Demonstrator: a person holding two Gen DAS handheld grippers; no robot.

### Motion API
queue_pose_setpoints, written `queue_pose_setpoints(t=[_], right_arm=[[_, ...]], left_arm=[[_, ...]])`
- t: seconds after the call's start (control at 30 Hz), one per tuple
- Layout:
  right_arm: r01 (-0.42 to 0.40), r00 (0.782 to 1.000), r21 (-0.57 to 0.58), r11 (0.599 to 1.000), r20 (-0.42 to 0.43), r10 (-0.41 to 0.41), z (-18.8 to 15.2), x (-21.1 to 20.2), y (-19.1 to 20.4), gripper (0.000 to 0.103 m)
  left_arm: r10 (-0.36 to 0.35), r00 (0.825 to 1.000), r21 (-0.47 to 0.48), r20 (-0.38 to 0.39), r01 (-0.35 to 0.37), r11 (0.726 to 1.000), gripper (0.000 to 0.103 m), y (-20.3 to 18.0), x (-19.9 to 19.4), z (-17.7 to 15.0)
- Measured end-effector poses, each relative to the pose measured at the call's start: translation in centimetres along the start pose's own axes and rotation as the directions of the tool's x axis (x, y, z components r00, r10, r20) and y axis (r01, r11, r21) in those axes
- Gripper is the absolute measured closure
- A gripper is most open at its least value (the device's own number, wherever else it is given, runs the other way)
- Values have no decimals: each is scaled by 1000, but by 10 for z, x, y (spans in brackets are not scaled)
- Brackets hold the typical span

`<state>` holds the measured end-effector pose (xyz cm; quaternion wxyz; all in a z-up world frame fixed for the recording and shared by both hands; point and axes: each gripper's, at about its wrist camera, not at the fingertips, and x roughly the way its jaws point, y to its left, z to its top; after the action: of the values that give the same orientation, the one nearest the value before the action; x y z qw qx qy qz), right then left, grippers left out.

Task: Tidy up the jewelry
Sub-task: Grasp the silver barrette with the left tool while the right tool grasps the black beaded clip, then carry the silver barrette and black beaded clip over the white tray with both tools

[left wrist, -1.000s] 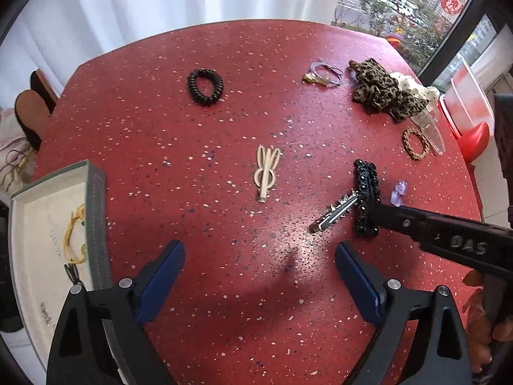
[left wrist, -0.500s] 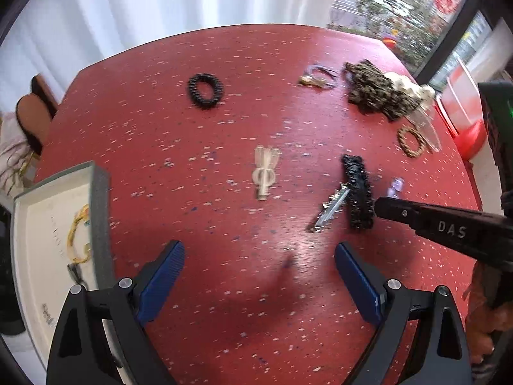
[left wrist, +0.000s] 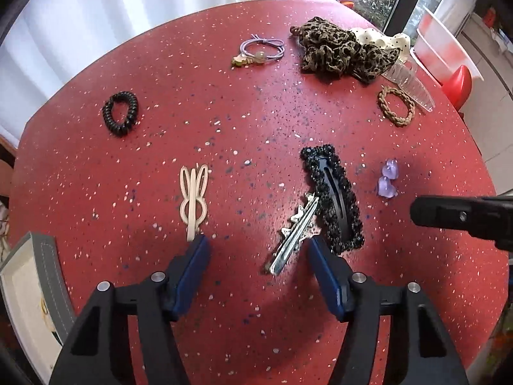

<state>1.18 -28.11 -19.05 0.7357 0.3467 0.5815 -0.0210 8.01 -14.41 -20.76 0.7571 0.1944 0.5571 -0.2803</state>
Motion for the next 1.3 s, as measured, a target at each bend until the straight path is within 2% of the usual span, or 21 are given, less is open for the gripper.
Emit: queue_pose_setpoints(t=[0.07, 0.1, 0.13, 0.17, 0.2, 0.27, 0.43, 0.5, 0.53, 0.57, 0.77, 0.87, 0.9, 0.93, 1.0, 1.1, 1.3], right_arm=[[1, 1000, 7, 1000, -2, -1, 2, 5, 0, 102], [1, 1000, 11, 1000, -4, -1, 0, 3, -3, 102], [1, 1000, 15, 1000, -5, -1, -2, 1, -6, 102], [2, 1000, 17, 1000, -7, -2, -3, 2, -6, 102], [3, 1000, 17, 1000, -11, -3, -5, 1, -7, 102], [2, 1000, 16, 1000, -14, -2, -5, 3, -4, 102], [9, 1000, -20, 1000, -18, -9, -2, 10, 11, 99], [31, 999, -49, 998, -21, -33, 0, 15, 20, 81], [40, 999, -65, 997, -19, -41, 2, 18, 26, 60], [41, 999, -82, 996, -16, -42, 3, 21, 31, 51], [171, 983, -194, 966, -26, -180, 8, 51, 67, 51], [273, 959, -257, 927, -2, -283, 7, 63, 82, 51], [306, 949, -279, 910, 14, -315, 6, 65, 88, 54], [329, 941, -295, 897, 21, -339, 4, 68, 91, 72], [316, 945, -283, 906, 11, -326, 3, 68, 89, 73], [191, 980, -205, 960, -16, -198, -1, 54, 75, 73], [102, 992, -154, 983, -53, -111, -17, 23, 58, 73]], left_arm=[[-6, 1000, 14, -1, 6, 1000, 37, -4, 1, 4], [-6, 1000, 25, 0, 6, 1000, 42, -7, 2, 5], [-5, 1000, 46, 12, 4, 999, 50, -13, 0, 6], [-21, 1000, 64, 15, 20, 998, 84, -16, -1, 7], [-30, 1000, 71, 4, 29, 997, 85, -19, -2, 8], [-72, 997, 47, 0, 72, 996, 85, -19, -6, 6], [-72, 997, -68, 19, 73, 995, 86, 4, -20, -7], [-60, 998, -100, 12, 61, 993, 86, 12, -22, -11], [-52, 999, -112, 8, 52, 992, 86, 14, -22, -15], [-41, 999, -123, 4, 41, 992, 86, 16, -23, -20], [-17, 1000, -178, -1, 17, 984, 86, 29, -32, -38], [-15, 1000, -199, 3, 15, 980, 86, 34, -43, -48], [-14, 1000, -205, 3, 15, 979, 86, 34, -45, -50], [-15, 1000, -214, 5, 16, 977, 86, 34, -48, -52], [-20, 1000, -232, 9, 21, 972, 86, 36, -56, -57], [-28, 999, -258, 16, 31, 966, 85, 38, -70, -63], [-24, 1000, -292, 4, 24, 956, 85, 40, -97, -79]])
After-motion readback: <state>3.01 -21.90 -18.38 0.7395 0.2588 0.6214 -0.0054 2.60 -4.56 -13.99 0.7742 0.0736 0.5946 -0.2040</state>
